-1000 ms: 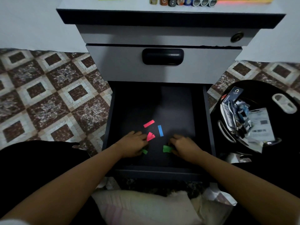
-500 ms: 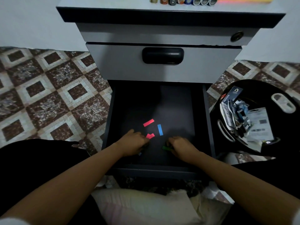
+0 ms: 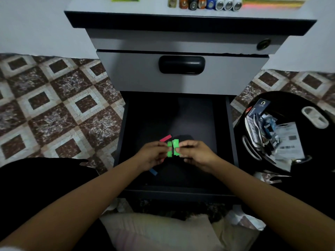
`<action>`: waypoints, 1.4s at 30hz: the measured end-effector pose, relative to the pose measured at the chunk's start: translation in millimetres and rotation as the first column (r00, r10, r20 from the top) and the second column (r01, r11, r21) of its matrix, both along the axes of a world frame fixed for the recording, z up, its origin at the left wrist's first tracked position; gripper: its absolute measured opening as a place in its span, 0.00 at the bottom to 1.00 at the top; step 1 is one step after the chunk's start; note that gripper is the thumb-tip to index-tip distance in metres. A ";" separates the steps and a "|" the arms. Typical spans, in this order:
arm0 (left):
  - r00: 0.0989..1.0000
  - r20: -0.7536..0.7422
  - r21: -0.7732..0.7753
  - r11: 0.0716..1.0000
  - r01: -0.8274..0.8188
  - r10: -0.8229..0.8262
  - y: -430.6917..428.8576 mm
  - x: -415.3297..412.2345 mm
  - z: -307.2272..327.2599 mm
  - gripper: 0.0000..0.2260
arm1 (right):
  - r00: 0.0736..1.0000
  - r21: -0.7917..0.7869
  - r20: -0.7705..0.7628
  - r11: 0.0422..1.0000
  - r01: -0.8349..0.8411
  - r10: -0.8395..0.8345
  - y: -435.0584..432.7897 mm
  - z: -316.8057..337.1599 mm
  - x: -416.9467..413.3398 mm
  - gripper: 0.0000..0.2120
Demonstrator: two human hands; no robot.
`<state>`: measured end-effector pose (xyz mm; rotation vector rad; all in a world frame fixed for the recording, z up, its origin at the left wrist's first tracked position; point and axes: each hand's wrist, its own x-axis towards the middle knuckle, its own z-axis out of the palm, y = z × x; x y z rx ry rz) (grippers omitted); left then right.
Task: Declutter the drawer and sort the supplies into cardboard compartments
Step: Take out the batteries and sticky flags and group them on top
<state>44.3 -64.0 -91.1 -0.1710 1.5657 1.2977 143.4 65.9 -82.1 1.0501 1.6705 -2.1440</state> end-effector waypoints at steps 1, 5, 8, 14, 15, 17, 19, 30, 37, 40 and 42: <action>0.999 0.042 0.014 1.000 -0.023 0.022 1.0 1.1 1.1 0.07 | 1.000 -0.024 0.002 1.000 0.017 -0.017 -1.8 0.3 -0.2 0.05; 0.984 0.161 0.068 0.994 -0.089 0.077 3.5 4.5 5.3 0.06 | 0.997 -0.063 -0.002 0.995 0.080 -0.080 -3.2 -0.1 -0.8 0.04; 0.980 0.177 0.082 0.991 -0.108 0.092 4.4 4.7 8.2 0.03 | 0.996 -0.041 -0.018 0.996 0.085 -0.086 -3.4 -0.3 -1.5 0.04; 0.990 0.132 0.137 0.988 -0.069 0.051 4.8 3.7 13.7 0.04 | 0.994 0.097 -0.019 0.989 0.108 -0.106 -3.7 -0.5 -0.9 0.07; 0.992 0.116 0.139 0.988 -0.066 0.050 4.9 3.5 14.5 0.04 | 0.994 0.125 -0.026 0.987 0.105 -0.102 -4.0 0.1 -0.8 0.08; 0.997 0.068 0.127 0.990 -0.056 0.047 5.3 3.8 15.3 0.04 | 0.996 0.182 -0.043 0.980 0.082 -0.076 -5.6 0.8 -0.9 0.08; 0.999 0.025 0.115 0.992 -0.044 0.041 5.9 4.6 14.8 0.04 | 0.997 0.237 -0.058 0.970 0.055 -0.042 -8.2 2.1 -1.1 0.08; 0.997 -0.078 0.128 0.992 0.007 0.003 6.0 3.1 13.9 0.09 | 0.996 0.446 -0.009 0.892 -0.071 0.084 -7.7 -1.0 -3.1 0.10; 0.961 -0.263 0.098 0.989 0.110 -0.081 5.7 -0.1 17.9 0.09 | 0.987 0.566 0.005 0.814 -0.134 0.159 -3.5 3.7 -2.7 0.12; 0.957 -0.279 0.088 0.990 0.112 -0.084 5.8 -0.9 19.1 0.10 | 0.986 0.635 -0.004 0.762 -0.126 0.167 -2.4 6.7 -3.0 0.10; 0.959 -0.271 0.096 0.990 0.108 -0.078 5.6 -1.6 20.9 0.10 | 0.975 0.700 0.001 0.697 -0.158 0.221 -1.9 12.9 -2.0 0.09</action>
